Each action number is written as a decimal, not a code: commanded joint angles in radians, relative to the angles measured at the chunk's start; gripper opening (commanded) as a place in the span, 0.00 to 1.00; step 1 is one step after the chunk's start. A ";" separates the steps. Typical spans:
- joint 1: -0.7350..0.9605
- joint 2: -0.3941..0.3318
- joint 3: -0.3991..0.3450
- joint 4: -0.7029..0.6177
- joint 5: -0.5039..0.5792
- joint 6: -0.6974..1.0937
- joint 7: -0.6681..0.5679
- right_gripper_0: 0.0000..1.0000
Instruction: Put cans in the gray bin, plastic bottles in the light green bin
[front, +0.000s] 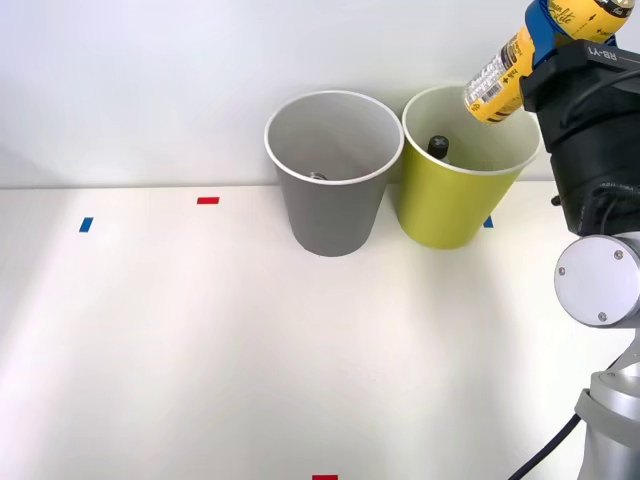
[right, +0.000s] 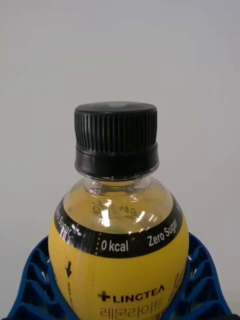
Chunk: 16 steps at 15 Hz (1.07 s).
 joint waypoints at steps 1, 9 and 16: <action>-0.035 0.000 -0.037 0.000 0.050 0.086 -0.011 0.00; -0.111 0.000 -0.103 0.013 0.041 0.264 -0.062 0.00; -0.220 -0.010 -0.109 0.264 0.031 0.091 -0.082 0.00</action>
